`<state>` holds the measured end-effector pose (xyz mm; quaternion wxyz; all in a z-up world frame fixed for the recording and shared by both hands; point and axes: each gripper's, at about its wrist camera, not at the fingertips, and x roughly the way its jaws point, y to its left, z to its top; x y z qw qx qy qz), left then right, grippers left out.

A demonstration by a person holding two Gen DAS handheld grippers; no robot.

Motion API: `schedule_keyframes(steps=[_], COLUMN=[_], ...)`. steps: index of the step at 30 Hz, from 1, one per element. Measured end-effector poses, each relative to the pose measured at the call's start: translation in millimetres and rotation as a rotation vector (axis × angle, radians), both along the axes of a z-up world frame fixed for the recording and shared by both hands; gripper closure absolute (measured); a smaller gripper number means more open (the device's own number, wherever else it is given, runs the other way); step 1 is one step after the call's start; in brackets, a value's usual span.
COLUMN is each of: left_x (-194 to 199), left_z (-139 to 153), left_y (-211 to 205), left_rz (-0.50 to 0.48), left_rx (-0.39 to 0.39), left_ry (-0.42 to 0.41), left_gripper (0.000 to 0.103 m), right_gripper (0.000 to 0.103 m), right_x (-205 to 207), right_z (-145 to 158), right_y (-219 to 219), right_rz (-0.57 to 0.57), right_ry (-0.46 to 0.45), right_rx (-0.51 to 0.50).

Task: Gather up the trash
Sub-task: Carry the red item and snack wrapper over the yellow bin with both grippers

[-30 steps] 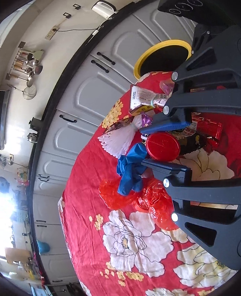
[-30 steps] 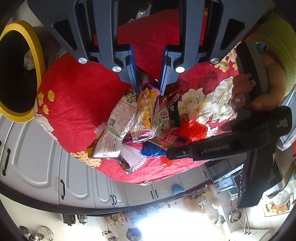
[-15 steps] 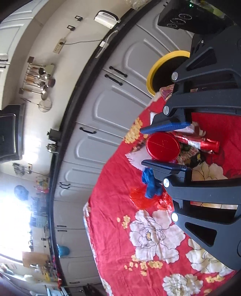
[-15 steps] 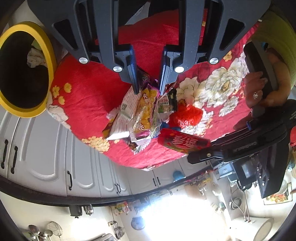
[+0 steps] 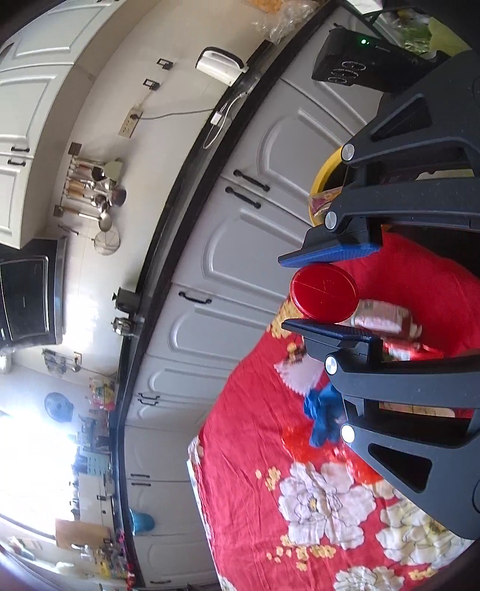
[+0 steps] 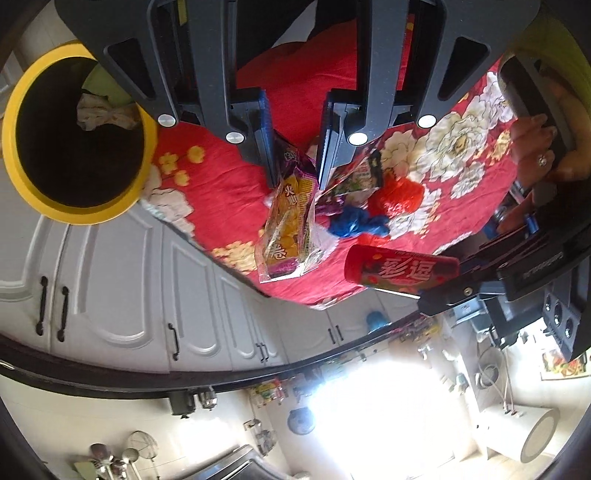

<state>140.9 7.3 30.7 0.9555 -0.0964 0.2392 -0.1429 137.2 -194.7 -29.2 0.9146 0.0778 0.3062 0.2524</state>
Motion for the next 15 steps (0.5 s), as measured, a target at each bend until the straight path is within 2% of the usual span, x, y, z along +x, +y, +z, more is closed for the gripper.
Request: schedule_keyframes(steps=[15], left_x=[4], left_z=[5], left_y=[-55], left_rz=[-0.092], left_rx=[0.017], left_ry=[-0.019], left_gripper=[0.081], right_gripper=[0.083], right_x=[3], right_z=[4], right_y=[-53], right_rz=[-0.107], right_ry=[-0.013], right_rx=[0.012])
